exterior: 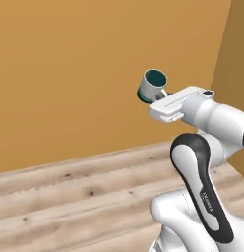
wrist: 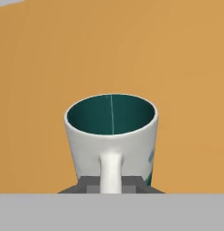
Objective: Open the cabinet directly in front. Then move the liquor and the mug to the dining counter with the jar on it.
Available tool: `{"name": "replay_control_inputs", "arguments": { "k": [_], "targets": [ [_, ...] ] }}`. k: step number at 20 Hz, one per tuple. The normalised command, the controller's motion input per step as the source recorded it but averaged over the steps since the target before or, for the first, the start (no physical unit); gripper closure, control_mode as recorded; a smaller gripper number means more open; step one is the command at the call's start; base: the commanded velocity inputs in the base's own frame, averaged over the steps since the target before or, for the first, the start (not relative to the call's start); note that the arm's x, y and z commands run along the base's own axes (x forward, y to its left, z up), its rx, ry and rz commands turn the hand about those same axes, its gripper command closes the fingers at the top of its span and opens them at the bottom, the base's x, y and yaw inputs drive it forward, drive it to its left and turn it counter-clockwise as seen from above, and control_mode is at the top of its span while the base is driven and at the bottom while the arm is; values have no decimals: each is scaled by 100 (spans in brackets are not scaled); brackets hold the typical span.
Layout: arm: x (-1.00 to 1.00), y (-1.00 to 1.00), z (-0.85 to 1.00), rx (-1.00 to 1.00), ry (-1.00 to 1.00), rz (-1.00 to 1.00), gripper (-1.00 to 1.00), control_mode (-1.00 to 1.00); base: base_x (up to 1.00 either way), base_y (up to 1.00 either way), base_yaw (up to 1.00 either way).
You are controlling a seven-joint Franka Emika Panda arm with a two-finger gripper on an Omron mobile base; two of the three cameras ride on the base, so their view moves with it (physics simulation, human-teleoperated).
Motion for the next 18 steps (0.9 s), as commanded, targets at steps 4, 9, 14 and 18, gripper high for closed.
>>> {"name": "replay_control_inputs", "arguments": {
  "k": [4, 9, 14, 18],
  "targets": [
    [0, 0, 0, 0, 0, 0, 100, 100, 100, -1, 53],
    [0, 0, 0, 0, 0, 0, 100, 100, 72, -3, 80],
    [0, 0, 0, 0, 0, 0, 100, 100, 39, 0, 86],
    [0, 0, 0, 0, 0, 0, 100, 100, 36, -4, 86]
  ]
}}
